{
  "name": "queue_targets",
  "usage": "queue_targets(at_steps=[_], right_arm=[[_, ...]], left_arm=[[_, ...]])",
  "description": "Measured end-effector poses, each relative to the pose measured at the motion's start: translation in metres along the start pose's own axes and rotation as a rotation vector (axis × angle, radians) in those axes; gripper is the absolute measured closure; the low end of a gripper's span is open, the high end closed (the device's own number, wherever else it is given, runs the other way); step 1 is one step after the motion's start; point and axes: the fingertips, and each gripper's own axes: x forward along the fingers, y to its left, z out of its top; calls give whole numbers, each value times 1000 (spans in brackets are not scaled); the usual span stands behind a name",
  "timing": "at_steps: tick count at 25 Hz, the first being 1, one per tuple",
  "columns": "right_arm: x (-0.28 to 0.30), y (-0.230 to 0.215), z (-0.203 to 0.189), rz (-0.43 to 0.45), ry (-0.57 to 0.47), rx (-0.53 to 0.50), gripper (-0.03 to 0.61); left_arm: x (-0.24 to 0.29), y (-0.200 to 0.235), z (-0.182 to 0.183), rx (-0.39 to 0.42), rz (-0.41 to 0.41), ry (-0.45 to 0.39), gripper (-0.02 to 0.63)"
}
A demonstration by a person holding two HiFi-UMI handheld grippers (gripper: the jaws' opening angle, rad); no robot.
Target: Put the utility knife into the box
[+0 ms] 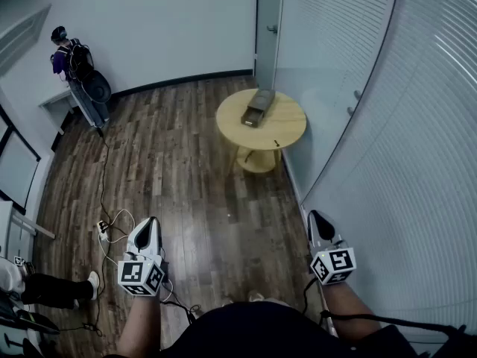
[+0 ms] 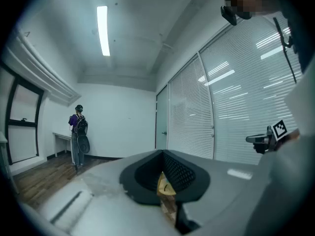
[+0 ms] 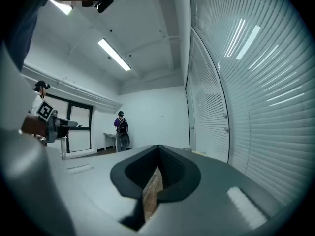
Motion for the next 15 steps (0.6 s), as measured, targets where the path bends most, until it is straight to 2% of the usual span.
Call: queue_targets(at_steps=[4,10,15], right_arm=[[8,4,-11,7,11,0,571],[10,15,-13,-9,23,-12,571],[13,18,-5,-83,-16,-1,569]], left_arm=[[-2,5,-3,14,10,6,609],[-6,13,-9,15,-24,27,608],[6,27,-8,43,-59,31,608]])
